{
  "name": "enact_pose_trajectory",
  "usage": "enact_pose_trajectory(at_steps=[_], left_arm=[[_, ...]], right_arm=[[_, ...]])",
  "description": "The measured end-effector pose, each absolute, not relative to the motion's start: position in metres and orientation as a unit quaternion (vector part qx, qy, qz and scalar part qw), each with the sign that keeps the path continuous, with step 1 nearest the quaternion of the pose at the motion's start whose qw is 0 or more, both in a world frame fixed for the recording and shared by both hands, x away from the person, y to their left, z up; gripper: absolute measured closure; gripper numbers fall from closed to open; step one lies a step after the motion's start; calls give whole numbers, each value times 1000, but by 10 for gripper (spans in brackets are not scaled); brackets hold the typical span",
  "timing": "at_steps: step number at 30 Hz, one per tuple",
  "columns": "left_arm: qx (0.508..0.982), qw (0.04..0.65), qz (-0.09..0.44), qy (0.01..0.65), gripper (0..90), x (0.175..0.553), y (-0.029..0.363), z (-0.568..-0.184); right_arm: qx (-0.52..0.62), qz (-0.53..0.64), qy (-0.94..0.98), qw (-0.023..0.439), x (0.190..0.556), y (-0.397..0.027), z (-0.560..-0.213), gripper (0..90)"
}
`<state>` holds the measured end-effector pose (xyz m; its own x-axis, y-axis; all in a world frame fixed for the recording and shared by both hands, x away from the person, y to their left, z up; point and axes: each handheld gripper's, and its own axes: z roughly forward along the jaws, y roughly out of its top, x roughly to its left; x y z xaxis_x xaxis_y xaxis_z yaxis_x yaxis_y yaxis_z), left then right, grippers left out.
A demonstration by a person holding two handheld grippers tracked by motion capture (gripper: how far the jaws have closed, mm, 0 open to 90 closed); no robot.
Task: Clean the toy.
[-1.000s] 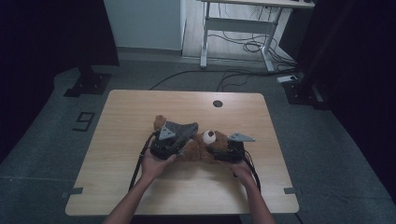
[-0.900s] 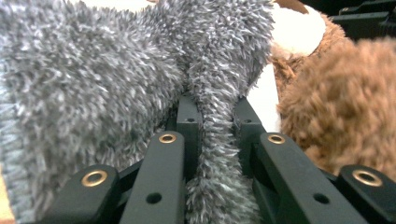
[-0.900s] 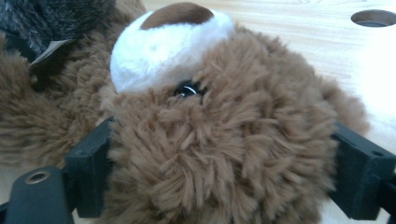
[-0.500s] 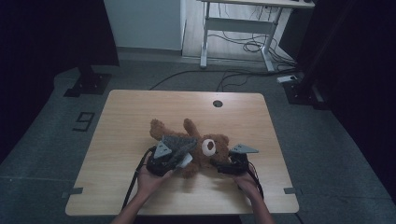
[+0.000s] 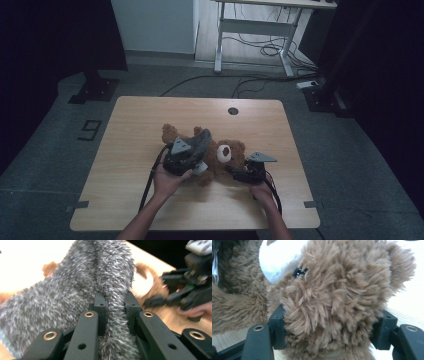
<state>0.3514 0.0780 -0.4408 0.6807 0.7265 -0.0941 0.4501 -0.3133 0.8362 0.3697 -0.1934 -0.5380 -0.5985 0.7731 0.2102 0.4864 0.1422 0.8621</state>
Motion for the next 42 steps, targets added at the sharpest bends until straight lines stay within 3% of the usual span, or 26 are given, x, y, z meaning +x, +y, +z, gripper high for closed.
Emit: enact_pose_trajectory(at_steps=[7, 11, 30, 35, 42], left_arm=[[826, 402, 144, 368, 769, 370, 38, -473], [811, 428, 120, 379, 774, 369, 61, -477], [761, 432, 152, 459, 778, 359, 165, -479], [769, 451, 172, 418, 779, 347, 141, -458], [811, 462, 137, 332, 778, 337, 63, -443]], right_arm=[[422, 498, 744, 145, 368, -194, -538, 340], [417, 497, 747, 142, 368, -195, -539, 353], [422, 503, 742, 136, 369, -196, -540, 355], [423, 503, 742, 136, 369, -196, -540, 354], [424, 502, 742, 136, 369, -196, -539, 354]])
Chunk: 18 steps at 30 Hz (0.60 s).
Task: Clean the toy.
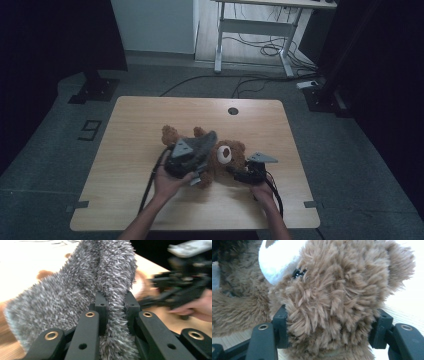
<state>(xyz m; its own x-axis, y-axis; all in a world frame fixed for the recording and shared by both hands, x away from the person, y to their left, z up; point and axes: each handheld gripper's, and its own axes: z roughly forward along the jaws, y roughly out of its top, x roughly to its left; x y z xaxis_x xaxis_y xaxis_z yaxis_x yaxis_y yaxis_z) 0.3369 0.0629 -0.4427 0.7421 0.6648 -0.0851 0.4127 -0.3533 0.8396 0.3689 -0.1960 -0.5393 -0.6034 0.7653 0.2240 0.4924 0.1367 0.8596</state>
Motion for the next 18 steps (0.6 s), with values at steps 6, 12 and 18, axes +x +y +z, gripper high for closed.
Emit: enact_pose_trajectory(at_steps=[6, 12, 18], left_arm=[[843, 414, 98, 328, 776, 344, 22, -482], [844, 396, 76, 354, 777, 348, 44, -508], [840, 398, 76, 361, 777, 340, 69, -505]], right_arm=[[423, 500, 744, 133, 369, -197, -539, 354], [419, 500, 746, 131, 370, -198, -540, 355], [416, 503, 747, 129, 371, -199, -540, 355]])
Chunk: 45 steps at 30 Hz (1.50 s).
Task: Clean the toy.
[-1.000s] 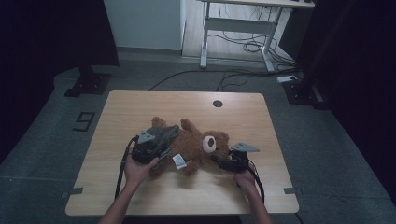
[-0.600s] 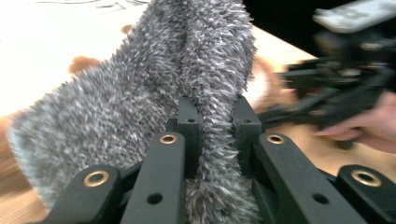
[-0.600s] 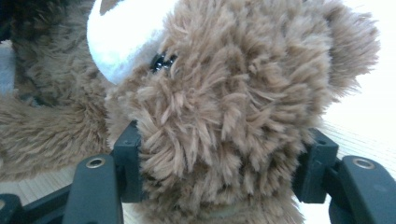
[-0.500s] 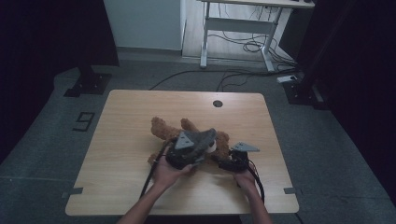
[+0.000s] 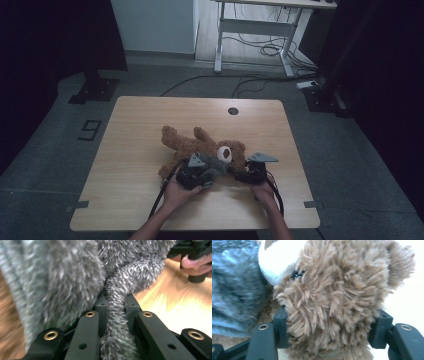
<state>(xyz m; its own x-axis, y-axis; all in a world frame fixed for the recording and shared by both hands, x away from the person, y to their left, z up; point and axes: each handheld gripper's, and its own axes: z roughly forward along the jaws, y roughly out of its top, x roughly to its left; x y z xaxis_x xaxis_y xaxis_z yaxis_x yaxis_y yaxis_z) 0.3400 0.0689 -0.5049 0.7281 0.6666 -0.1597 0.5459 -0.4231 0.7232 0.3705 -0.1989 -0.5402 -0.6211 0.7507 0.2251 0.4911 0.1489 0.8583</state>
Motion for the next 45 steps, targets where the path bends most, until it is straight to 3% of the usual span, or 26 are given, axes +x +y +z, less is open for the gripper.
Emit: enact_pose_trajectory(at_steps=[11, 17, 25, 31, 34, 40, 45], left_arm=[[823, 417, 77, 378, 775, 337, 116, -492], [798, 433, 117, 403, 778, 343, 139, -470], [800, 456, 124, 370, 778, 366, 100, -432], [810, 420, 119, 393, 778, 388, 82, -456], [793, 444, 94, 406, 779, 389, 100, -463], [778, 436, 131, 433, 779, 382, 131, -462], [766, 415, 138, 470, 781, 381, 160, -483]], right_arm=[[410, 510, 747, 120, 372, -201, -542, 372], [405, 511, 749, 120, 373, -201, -543, 381], [403, 512, 749, 121, 372, -201, -543, 382], [404, 512, 749, 121, 372, -202, -544, 381], [401, 511, 751, 122, 371, -201, -543, 381], [401, 511, 750, 122, 372, -201, -543, 381], [403, 512, 748, 122, 371, -201, -544, 381]])
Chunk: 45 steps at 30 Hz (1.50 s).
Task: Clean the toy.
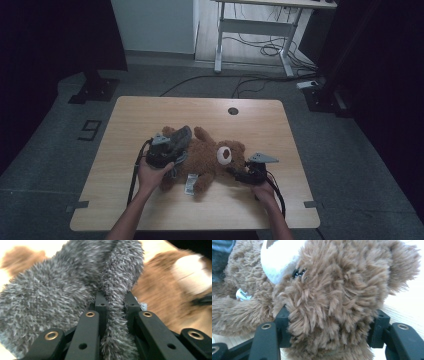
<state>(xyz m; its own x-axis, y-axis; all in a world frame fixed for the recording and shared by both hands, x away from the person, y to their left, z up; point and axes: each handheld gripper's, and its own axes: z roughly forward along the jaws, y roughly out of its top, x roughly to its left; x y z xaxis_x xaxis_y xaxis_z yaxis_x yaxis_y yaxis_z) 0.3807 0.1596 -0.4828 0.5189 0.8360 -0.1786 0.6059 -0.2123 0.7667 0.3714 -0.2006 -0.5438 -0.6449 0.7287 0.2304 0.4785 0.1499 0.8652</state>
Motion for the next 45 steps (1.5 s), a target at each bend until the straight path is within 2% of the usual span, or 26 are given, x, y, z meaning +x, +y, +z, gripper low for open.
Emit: enact_pose_trajectory(at_steps=[3, 7, 12, 16, 21, 25, 29, 34, 37, 40, 43, 45], left_arm=[[759, 414, 108, 490, 781, 381, 173, -504], [762, 404, 117, 493, 781, 377, 178, -510], [763, 391, 135, 497, 780, 374, 184, -502], [760, 421, 149, 473, 778, 364, 179, -477], [769, 455, 155, 422, 778, 360, 145, -441], [782, 467, 134, 389, 778, 367, 102, -429], [802, 463, 106, 363, 778, 378, 50, -430], [815, 444, 84, 362, 776, 393, 12, -446], [808, 448, 84, 373, 776, 396, 17, -450], [813, 415, 121, 390, 778, 397, 33, -457], [794, 441, 82, 410, 780, 400, 58, -468], [793, 446, 98, 404, 780, 395, 66, -466]], right_arm=[[403, 513, 748, 122, 372, -200, -544, 382], [403, 513, 748, 123, 371, -200, -545, 382], [403, 513, 748, 123, 371, -200, -545, 381], [406, 514, 747, 119, 372, -201, -545, 381], [407, 513, 746, 120, 372, -201, -545, 381], [407, 513, 746, 121, 371, -201, -545, 381], [408, 513, 746, 120, 371, -201, -545, 381], [408, 513, 746, 122, 371, -201, -545, 381], [418, 511, 742, 116, 372, -202, -547, 382], [414, 511, 744, 120, 372, -202, -546, 382], [408, 510, 747, 123, 372, -201, -546, 382], [407, 508, 749, 127, 371, -199, -545, 382]])
